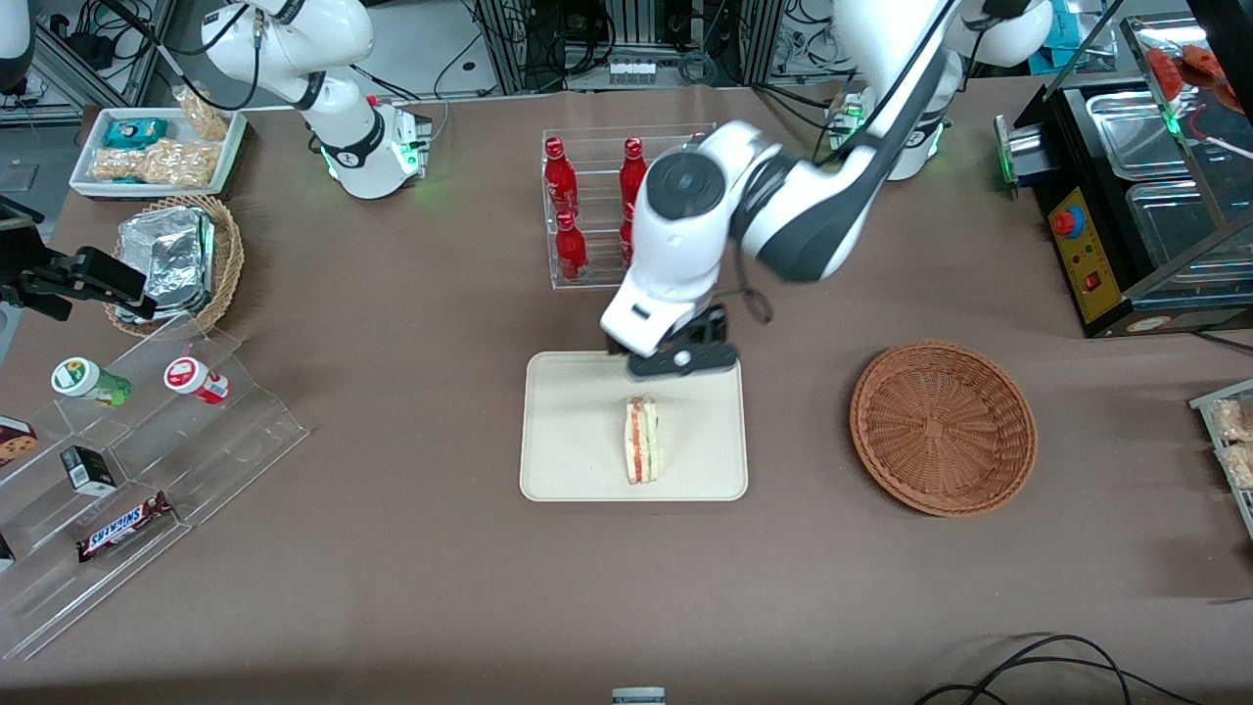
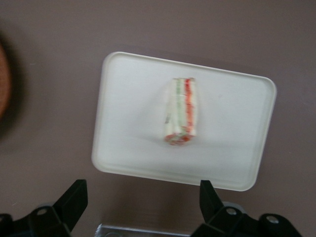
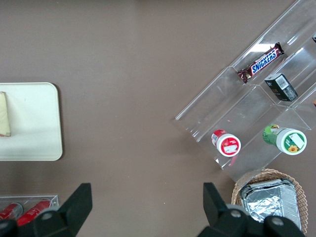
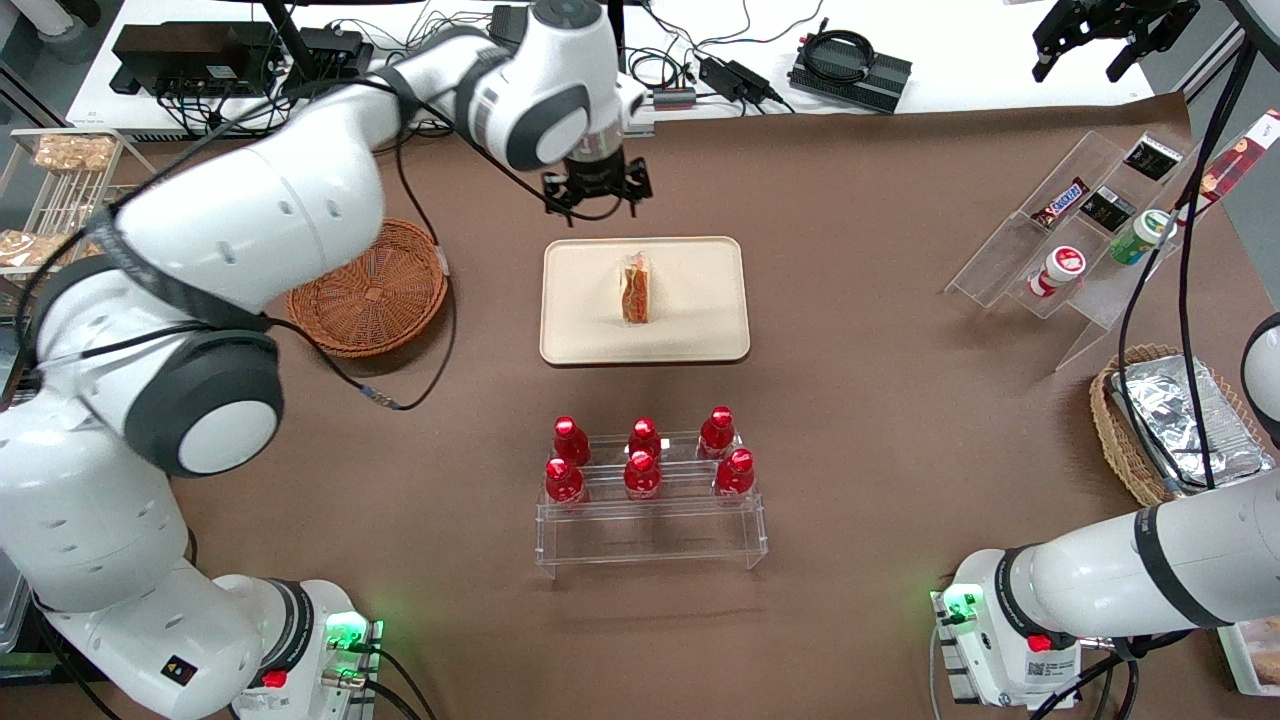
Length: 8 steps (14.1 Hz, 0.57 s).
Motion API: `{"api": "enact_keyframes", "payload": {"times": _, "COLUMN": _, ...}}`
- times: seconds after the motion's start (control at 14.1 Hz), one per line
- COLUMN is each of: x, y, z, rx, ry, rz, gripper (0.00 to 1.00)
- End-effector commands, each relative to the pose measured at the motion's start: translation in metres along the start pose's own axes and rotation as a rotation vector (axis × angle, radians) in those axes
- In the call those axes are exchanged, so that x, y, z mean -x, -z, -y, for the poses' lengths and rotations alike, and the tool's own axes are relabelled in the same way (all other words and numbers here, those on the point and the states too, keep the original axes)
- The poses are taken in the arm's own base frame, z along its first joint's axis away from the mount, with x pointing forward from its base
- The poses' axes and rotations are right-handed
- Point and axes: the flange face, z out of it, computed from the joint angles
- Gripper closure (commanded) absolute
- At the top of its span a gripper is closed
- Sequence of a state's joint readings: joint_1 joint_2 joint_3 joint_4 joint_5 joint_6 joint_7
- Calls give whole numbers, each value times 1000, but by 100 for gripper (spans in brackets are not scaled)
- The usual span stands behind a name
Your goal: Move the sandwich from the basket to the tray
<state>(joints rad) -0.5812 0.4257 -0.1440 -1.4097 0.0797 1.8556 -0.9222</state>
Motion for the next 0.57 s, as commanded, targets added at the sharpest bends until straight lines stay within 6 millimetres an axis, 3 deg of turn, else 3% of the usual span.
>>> {"api": "enact_keyframes", "payload": {"times": 0.0, "x": -26, "y": 8, "z": 56, "rx": -84, "ry": 116, "rz": 57, "gripper": 0}}
{"api": "enact_keyframes", "payload": {"times": 0.21, "x": -53, "y": 14, "z": 119, "rx": -160, "ry": 148, "rz": 118, "gripper": 0}}
{"api": "enact_keyframes", "payload": {"times": 0.49, "x": -50, "y": 35, "z": 208, "rx": -170, "ry": 86, "rz": 142, "gripper": 0}}
